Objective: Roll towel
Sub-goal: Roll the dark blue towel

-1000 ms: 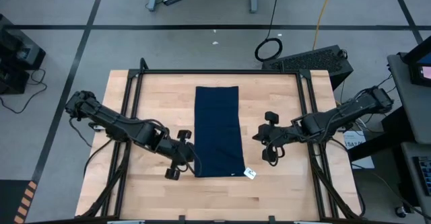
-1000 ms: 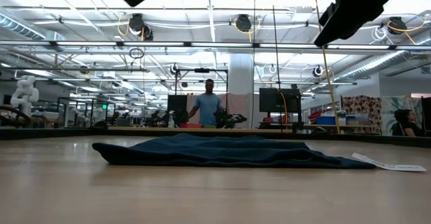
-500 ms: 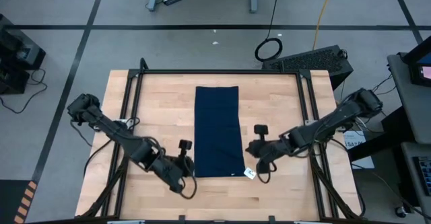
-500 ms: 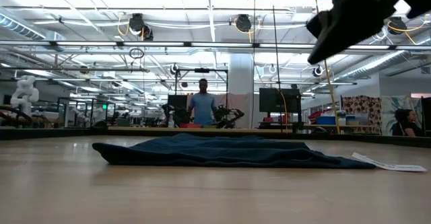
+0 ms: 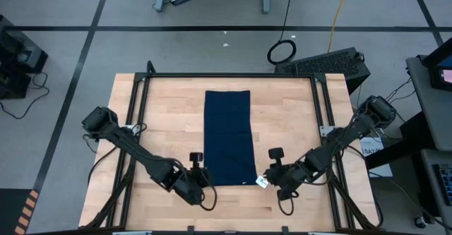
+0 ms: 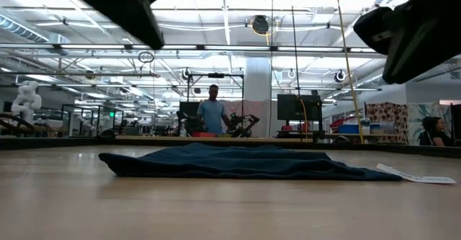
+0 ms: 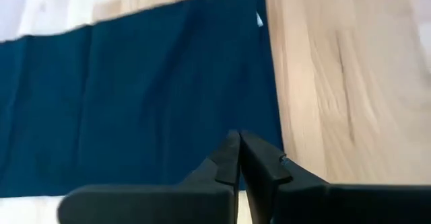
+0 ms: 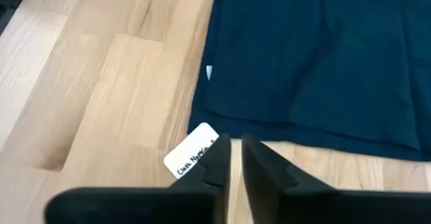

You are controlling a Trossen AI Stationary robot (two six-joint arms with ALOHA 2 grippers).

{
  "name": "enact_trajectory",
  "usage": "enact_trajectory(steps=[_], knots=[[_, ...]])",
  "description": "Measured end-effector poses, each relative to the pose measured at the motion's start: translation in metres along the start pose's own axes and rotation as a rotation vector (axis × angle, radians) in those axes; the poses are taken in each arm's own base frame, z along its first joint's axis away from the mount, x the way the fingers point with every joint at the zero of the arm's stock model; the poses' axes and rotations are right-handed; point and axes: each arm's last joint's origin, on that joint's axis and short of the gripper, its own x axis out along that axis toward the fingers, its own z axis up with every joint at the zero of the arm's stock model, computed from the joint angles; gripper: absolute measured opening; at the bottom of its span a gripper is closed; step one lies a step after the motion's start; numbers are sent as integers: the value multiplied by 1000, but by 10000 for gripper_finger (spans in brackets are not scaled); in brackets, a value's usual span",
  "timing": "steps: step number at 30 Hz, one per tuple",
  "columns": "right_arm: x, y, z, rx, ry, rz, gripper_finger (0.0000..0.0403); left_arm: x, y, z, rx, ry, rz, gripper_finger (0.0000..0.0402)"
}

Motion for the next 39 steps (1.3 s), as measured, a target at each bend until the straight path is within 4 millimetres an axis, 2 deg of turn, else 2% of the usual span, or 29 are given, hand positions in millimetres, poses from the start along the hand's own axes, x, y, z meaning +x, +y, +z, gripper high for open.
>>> enact_trajectory(steps=[3, 9, 14, 21, 28, 34, 39], knots=[[4, 5, -3, 3, 15, 2, 73, 6, -7, -6, 7, 30, 6, 49], [19, 16, -14, -101, 87, -6, 149, 6, -22, -15, 3, 61, -13, 152], [24, 17, -16, -58, 81, -50, 175, -4, -39, -20, 21, 27, -66, 204], [44, 31, -15, -190, 25, -3, 187, -13, -52, -26, 104, -10, -63, 210], [69, 31, -6, 20, -115, -81, 227, -14, -53, -26, 162, -45, -8, 210], [88, 32, -15, -36, -64, -84, 230, -13, -53, -26, 159, -56, 14, 210], [91, 31, -16, 15, -63, -80, 219, 5, -62, -32, 179, -28, 29, 210]])
